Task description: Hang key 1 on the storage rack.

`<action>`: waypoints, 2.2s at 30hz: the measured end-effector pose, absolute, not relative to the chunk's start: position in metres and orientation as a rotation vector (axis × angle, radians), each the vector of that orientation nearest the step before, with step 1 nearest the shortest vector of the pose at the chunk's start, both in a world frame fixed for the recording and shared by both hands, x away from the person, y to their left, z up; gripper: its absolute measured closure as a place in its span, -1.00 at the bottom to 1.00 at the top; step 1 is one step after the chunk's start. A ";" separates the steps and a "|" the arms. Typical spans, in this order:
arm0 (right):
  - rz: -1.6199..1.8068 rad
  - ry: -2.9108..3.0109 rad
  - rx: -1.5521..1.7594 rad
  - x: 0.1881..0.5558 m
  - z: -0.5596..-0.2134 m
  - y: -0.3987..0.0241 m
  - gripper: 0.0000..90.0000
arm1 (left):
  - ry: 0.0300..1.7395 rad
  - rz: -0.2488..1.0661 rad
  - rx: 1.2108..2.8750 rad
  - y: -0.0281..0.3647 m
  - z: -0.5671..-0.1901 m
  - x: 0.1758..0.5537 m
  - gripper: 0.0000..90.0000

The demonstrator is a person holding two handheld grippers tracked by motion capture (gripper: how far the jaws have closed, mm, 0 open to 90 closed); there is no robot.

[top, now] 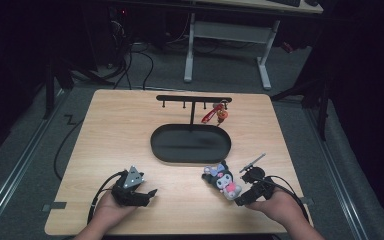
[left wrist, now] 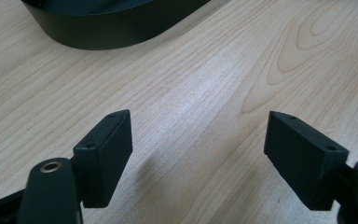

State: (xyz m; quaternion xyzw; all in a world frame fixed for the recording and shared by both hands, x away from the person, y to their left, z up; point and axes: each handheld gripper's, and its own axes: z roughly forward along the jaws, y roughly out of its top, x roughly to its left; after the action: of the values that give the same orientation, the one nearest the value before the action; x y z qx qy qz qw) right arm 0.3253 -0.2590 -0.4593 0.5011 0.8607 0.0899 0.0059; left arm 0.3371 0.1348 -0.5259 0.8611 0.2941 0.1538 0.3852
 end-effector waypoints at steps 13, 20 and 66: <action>0.253 2.736 1.517 0.343 -0.476 -0.228 -0.67 | 0.740 0.377 2.204 0.135 -0.526 0.337 -0.47; 0.218 2.754 1.523 0.351 -0.485 -0.220 -0.66 | 0.743 0.379 2.203 0.135 -0.526 0.338 -0.47; 0.233 2.724 1.519 0.361 -0.434 -0.220 0.09 | 0.739 0.370 2.199 0.135 -0.526 0.338 -0.47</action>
State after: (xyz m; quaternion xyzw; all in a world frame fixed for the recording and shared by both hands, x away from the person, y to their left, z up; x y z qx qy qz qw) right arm 0.3612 -0.2195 -0.4342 0.4857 0.8709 0.0744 0.0069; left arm 0.3378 0.1350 -0.5262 0.8637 0.2901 0.1452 0.3858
